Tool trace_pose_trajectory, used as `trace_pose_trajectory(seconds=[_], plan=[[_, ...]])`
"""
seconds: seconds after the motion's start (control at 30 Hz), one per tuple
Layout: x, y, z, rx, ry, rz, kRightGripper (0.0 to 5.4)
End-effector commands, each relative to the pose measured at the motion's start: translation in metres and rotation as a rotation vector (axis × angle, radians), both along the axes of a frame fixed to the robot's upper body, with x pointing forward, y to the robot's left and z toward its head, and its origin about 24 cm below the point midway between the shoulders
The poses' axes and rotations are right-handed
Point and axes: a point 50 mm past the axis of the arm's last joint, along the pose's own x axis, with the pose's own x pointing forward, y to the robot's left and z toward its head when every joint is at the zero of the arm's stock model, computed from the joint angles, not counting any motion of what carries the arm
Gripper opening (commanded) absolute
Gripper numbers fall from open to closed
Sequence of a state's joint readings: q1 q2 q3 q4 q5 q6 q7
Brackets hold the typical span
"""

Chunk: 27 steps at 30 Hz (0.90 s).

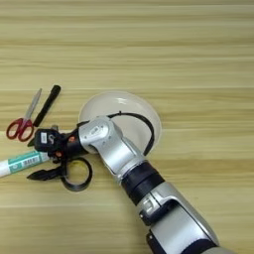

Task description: Move the objects on the table

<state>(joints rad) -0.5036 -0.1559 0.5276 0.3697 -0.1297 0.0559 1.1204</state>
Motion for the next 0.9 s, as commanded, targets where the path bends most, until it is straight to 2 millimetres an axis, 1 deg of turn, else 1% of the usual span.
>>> trace_pose_trajectory(seconds=[0.03, 0.1, 0.23, 0.57, 0.63, 0.73, 0.9], plan=[[0.0129, 0.0085, 0.0275, 0.032, -0.122, 0.014, 3.63], [0.0122, 0.0081, 0.0254, 0.015, -0.119, 0.022, 3.48], [0.0106, 0.0067, 0.0213, -0.013, -0.113, 0.036, 3.00], [0.0113, 0.0060, 0.0202, -0.022, -0.118, 0.037, 2.12], [0.0121, 0.0064, 0.0209, -0.016, -0.121, 0.030, 1.77], [0.0136, 0.0063, 0.0217, -0.006, -0.124, 0.017, 1.66], [0.0174, 0.0051, 0.0273, 0.039, -0.130, -0.023, 1.66]])
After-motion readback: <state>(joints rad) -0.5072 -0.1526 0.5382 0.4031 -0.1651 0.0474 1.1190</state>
